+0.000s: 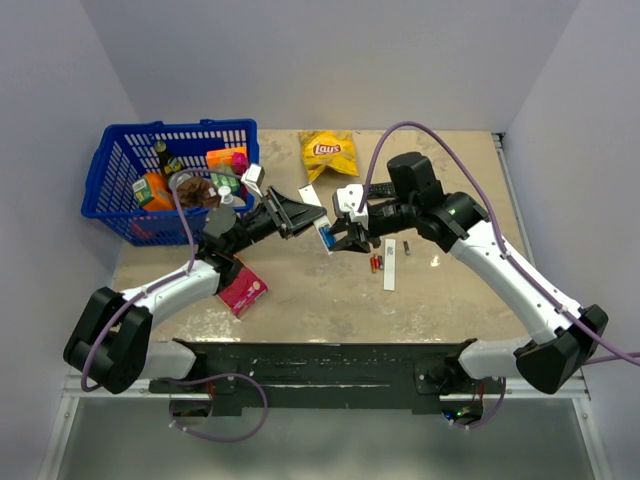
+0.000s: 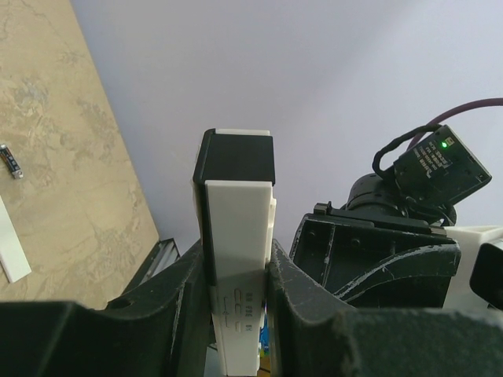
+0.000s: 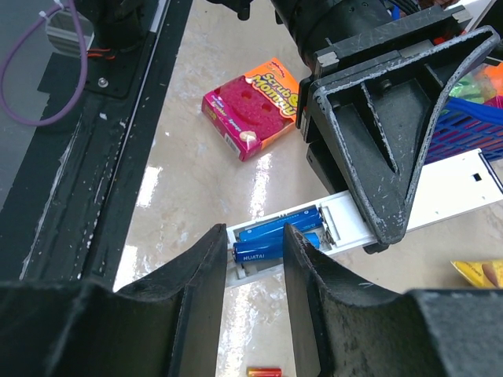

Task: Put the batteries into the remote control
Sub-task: Load the battery into the remote control.

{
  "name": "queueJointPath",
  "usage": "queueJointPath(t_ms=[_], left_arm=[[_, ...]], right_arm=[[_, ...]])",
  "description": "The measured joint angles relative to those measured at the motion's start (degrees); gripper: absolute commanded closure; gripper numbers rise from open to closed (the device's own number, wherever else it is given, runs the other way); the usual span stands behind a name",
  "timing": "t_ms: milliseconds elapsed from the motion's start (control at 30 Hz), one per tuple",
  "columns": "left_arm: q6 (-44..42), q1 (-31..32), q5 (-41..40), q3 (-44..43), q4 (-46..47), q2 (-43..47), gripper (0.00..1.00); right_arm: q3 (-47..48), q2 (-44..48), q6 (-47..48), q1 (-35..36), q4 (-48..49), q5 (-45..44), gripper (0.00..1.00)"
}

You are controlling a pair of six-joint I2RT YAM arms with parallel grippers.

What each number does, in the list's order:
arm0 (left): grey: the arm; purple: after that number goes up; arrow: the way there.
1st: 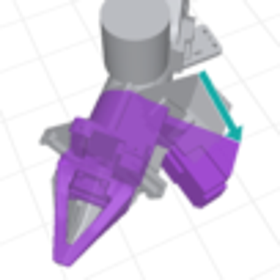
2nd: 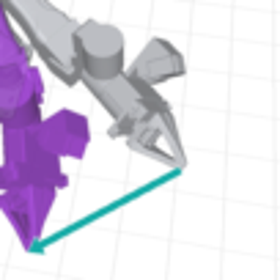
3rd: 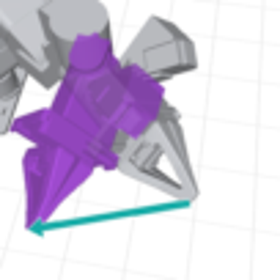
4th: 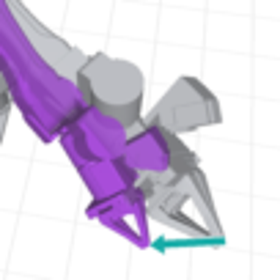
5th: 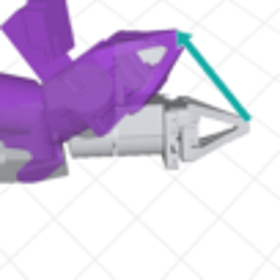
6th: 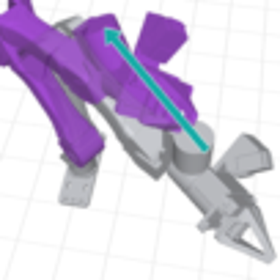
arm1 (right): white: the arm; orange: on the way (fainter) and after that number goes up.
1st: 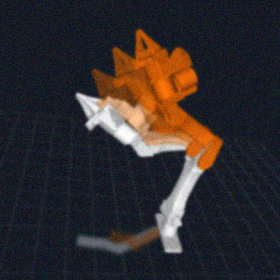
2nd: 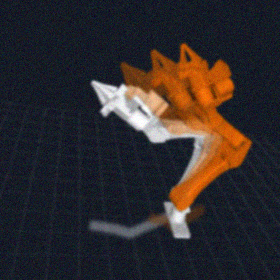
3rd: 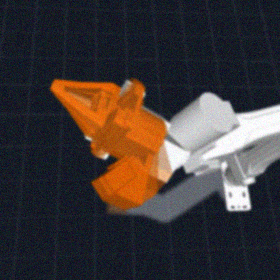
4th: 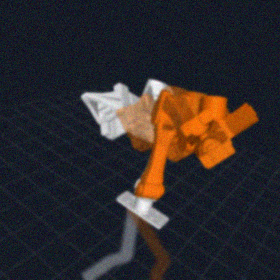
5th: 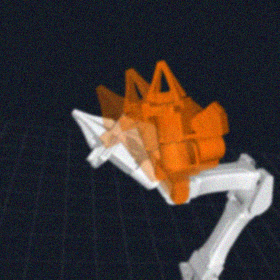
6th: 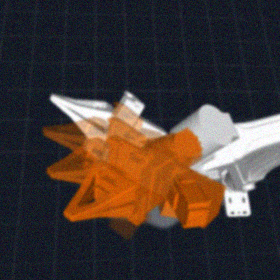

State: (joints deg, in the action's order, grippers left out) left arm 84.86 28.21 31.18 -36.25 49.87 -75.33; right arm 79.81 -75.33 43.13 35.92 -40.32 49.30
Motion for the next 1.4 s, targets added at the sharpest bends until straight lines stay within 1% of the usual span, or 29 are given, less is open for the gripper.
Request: queueJointPath(t_ms=[667, 767, 1000, 1200, 1400], left_arm=[[-1.62, -0.11, 0.57, -1.27, -2.14, -0.66, 1.00], [-1.75, -0.33, 0.61, -1.27, -2.43, -0.79, 1.00], [-1.05, -0.87, 1.33, -1.27, -2.03, -2.12, 1.00], [0.68, -1.77, 4.52, -2.58, 0.35, -4.37, 1.00], [1.31, -2.99, 10.97, -4.68, 1.99, -5.75, 1.00]], right_arm=[[-0.83, -0.46, 0.90, 0.04, 1.40, -2.12, 0.71], [-0.83, -0.96, 0.94, 0.07, 1.62, -2.12, 0.74], [-0.83, -2.38, 1.14, -0.04, 2.12, -2.01, 0.75], [-0.90, -2.64, 1.31, -0.39, 2.49, -1.73, 0.75], [-1.46, -2.54, 1.53, -0.96, 6.38, -0.85, 0.76]])
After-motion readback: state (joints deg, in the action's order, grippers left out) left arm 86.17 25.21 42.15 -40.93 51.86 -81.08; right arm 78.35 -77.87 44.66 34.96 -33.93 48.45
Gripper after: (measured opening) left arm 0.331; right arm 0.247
